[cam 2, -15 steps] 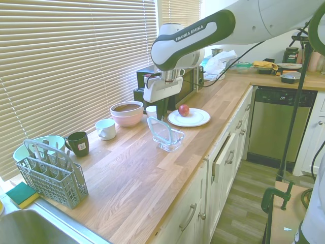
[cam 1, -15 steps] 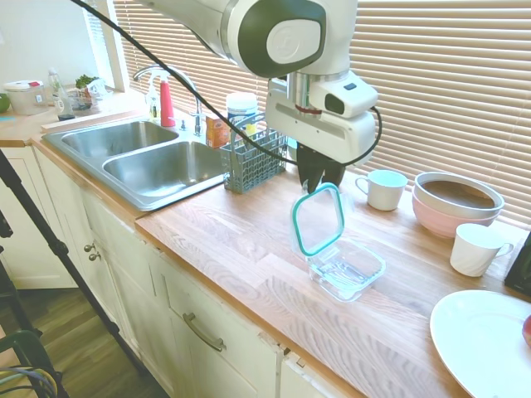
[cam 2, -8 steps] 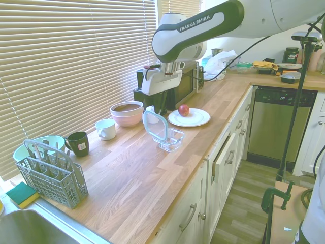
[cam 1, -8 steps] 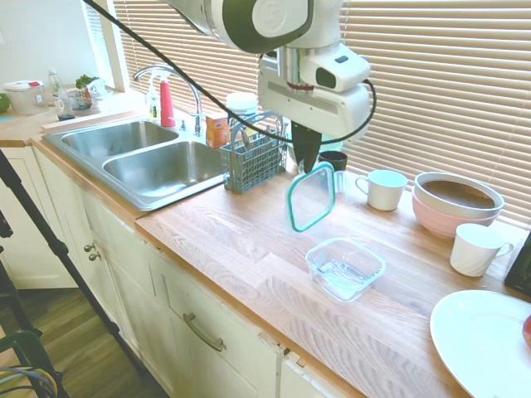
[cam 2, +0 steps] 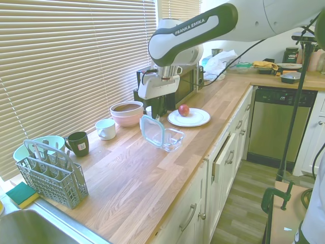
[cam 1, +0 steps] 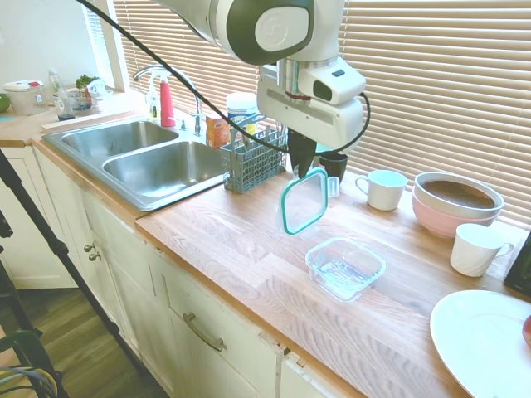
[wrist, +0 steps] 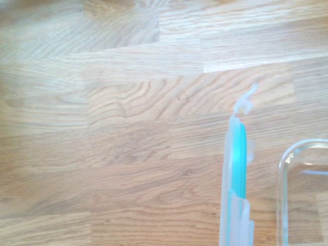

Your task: Cover the lid of the food container

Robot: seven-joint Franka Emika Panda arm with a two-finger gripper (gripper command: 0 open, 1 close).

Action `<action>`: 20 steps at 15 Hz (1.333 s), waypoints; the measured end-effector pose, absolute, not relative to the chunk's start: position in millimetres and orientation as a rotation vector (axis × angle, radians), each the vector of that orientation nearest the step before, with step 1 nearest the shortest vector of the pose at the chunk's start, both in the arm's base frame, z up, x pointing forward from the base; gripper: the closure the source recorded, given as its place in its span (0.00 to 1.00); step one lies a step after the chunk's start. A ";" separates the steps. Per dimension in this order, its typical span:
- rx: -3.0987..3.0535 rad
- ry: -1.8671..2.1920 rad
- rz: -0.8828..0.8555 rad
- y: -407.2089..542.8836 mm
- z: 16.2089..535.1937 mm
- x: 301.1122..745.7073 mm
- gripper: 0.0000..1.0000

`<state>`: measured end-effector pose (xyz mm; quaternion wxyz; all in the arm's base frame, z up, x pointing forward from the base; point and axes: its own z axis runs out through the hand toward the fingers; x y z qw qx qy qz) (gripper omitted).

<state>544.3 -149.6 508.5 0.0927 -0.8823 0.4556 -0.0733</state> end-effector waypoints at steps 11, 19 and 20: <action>-2.576 1.402 -0.199 -185.7 489.8 535.4 1.00; -2.535 1.409 -0.209 -210.5 490.2 526.3 1.00; -2.529 1.411 -0.210 -213.6 490.3 525.0 1.00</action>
